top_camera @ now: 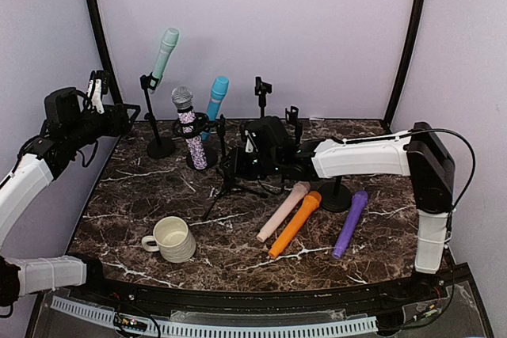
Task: Remove the microphone from the stand
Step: Unscrew the knob on the stand of the microphone stand.
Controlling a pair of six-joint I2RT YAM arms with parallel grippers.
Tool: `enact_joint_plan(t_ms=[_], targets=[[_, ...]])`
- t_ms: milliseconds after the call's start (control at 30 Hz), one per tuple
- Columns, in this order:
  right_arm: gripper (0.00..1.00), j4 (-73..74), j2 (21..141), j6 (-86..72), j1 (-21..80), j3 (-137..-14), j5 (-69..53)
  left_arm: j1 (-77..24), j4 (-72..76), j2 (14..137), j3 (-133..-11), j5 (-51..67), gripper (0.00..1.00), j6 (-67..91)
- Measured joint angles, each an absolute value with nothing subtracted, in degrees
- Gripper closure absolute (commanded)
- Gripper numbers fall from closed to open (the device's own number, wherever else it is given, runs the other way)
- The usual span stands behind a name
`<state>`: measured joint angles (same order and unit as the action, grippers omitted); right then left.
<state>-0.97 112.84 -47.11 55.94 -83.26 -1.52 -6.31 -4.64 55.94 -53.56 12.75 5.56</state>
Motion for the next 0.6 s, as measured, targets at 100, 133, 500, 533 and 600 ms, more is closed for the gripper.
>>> enact_joint_plan(t_ms=[100, 133, 500, 533, 600], targets=[[0.67, -0.2, 112.9, -46.9, 56.3, -83.9, 0.1, -6.3, -4.3, 55.8, -53.3, 12.8, 0.25, 5.6], [0.67, 0.1, 112.9, -46.8, 56.4, -84.1, 0.5, -6.3, -4.2, 55.8, -53.2, 12.8, 0.25, 5.6], [0.69, 3.7, 113.1, -45.4, 57.5, -85.6, 4.3, -6.3, -3.3, 55.4, -53.2, 12.8, 0.25, 5.6], [0.69, 3.8, 113.1, -45.3, 57.5, -85.7, 4.5, -6.3, -3.3, 55.4, -53.2, 12.8, 0.25, 5.6], [0.69, 4.0, 113.3, -45.1, 57.7, -86.0, 4.9, -6.3, -3.3, 55.4, -53.2, 12.8, 0.25, 5.6]])
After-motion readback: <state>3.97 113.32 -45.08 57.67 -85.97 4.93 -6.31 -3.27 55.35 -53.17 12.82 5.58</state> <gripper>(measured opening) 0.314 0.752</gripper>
